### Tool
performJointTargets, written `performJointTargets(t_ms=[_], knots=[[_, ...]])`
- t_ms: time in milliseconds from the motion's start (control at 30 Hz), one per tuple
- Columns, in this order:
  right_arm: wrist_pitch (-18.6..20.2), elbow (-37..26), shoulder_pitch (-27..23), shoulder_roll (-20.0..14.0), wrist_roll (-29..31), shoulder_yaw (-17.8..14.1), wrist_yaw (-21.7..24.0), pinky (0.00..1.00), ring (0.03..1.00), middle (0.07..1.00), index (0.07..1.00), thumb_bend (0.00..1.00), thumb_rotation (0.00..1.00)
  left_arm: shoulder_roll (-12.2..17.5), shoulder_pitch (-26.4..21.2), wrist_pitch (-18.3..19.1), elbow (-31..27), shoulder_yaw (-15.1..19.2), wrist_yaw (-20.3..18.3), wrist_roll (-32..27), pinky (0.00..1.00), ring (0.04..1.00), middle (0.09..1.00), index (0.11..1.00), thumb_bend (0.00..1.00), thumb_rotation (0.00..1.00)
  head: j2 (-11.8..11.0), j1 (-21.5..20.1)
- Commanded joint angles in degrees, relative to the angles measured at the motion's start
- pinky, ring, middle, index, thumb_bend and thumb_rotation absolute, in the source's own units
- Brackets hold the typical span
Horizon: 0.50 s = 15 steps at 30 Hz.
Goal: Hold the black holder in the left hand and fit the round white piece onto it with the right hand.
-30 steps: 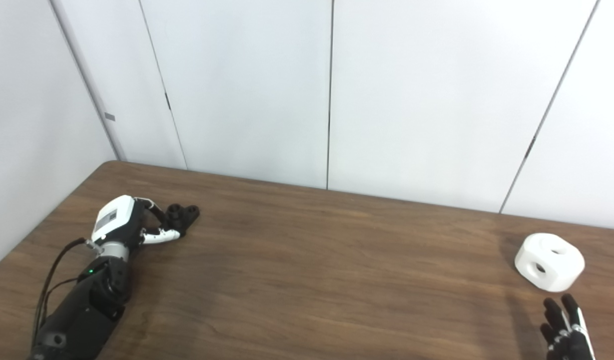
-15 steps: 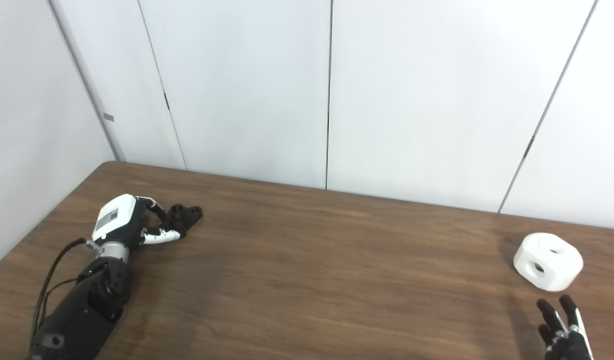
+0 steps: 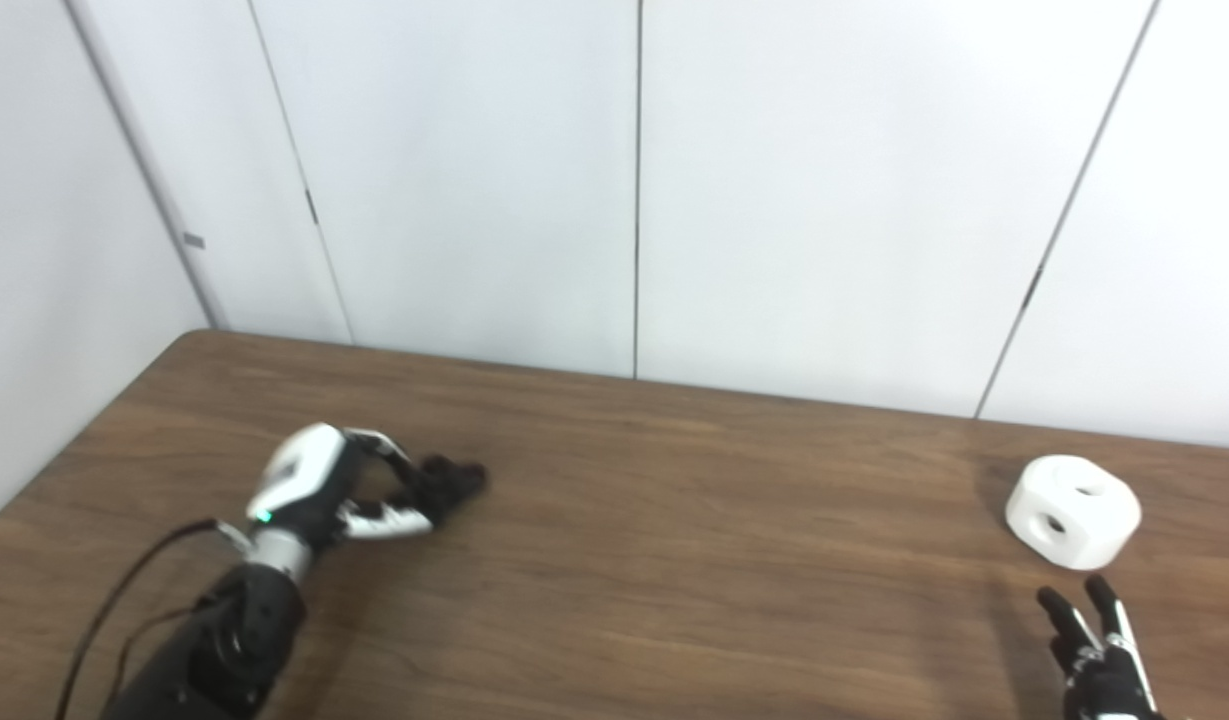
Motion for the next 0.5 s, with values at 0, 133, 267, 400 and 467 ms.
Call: performJointTargets(t_ms=[0, 133, 267, 400, 467], knots=[[-1.76, 1.91, 0.82, 1.95, -0.16, 1.16, -0.28, 1.00, 0.967, 0.904, 0.981, 0.59, 0.90, -0.12, 0.41, 0.75, -2.96, -1.46, -3.63, 0.37, 0.84, 0.856, 0.761, 0.487, 0.52, 0.05, 0.25, -0.62], [-1.94, 1.58, 0.70, 2.51, -1.78, 1.67, -0.77, 1.00, 0.953, 0.889, 0.981, 0.60, 0.89, -1.23, 2.36, 1.91, -9.35, -4.43, -7.43, 1.67, 0.83, 0.874, 0.788, 0.487, 0.51, 0.05, 0.74, -2.18], [-1.26, 0.57, 0.68, 3.49, -2.51, 2.16, -1.34, 1.00, 0.945, 0.877, 0.975, 0.61, 0.89, -2.52, 4.20, 2.46, -14.29, -6.13, -10.68, 1.73, 0.80, 0.883, 0.795, 0.487, 0.51, 0.05, 1.74, -4.76], [0.26, -1.04, 0.82, 4.61, -3.96, 2.84, -2.54, 1.00, 0.945, 0.873, 0.972, 0.61, 0.89, -3.27, 5.95, 1.79, -17.81, -9.04, -13.44, 3.30, 0.79, 0.869, 0.794, 0.487, 0.51, 0.05, 2.61, -6.61], [0.83, -1.93, 0.91, 5.18, -4.97, 3.31, -3.24, 1.00, 0.942, 0.873, 0.974, 0.59, 0.90, -3.61, 6.92, 1.33, -19.02, -10.57, -14.26, 3.89, 0.79, 0.868, 0.796, 0.488, 0.51, 0.05, 3.54, -8.17]])
